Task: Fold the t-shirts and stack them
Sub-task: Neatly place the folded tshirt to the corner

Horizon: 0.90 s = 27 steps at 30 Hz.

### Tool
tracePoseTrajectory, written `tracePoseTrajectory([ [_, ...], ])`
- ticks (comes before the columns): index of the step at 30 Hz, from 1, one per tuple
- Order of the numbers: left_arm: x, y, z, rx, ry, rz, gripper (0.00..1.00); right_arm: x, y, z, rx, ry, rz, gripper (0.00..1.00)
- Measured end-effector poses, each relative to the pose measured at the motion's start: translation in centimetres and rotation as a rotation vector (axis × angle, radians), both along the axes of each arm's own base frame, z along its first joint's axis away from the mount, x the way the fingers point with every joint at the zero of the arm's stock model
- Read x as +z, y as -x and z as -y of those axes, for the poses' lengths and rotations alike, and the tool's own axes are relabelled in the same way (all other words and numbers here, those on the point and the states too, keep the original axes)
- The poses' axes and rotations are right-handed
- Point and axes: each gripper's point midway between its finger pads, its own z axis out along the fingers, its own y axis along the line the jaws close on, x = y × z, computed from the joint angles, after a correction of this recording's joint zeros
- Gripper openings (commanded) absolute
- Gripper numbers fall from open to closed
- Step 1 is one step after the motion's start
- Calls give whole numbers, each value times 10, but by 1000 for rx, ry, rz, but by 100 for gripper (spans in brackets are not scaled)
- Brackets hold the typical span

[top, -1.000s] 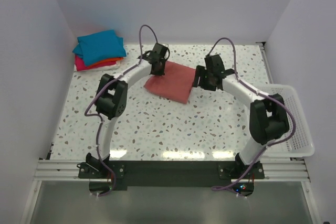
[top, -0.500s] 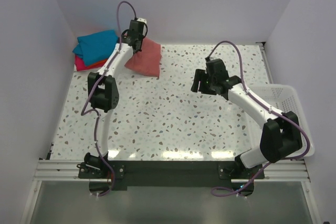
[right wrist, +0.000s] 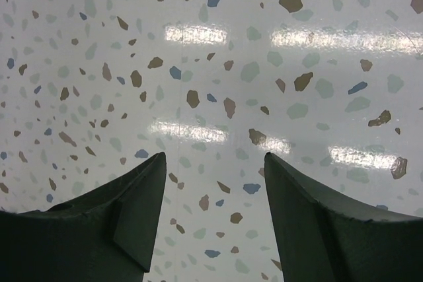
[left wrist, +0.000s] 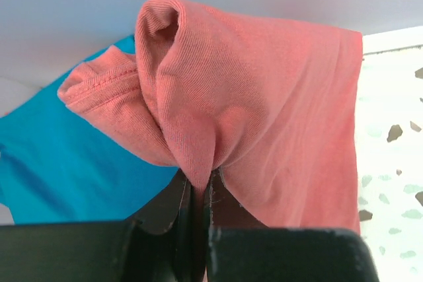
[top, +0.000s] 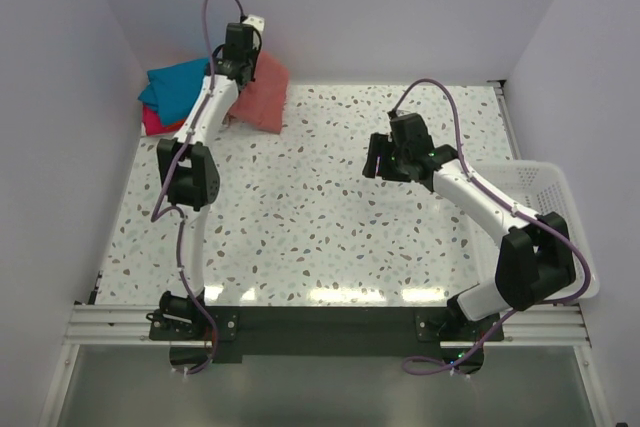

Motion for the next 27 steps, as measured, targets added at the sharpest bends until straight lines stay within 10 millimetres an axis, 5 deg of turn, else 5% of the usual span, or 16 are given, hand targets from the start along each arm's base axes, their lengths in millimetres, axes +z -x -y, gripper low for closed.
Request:
tracePoseTrajectory([
  [16,50,-24,-15,-18,50,161,0,0,1,-2,7,1,-2,63],
  [22,58,-26,-42,-3,78,178,0,0,2,-3,9,2,-4,63],
  [27,67,-25,-88,36,148,204,2,2,2,-5,14,1,-1,63],
])
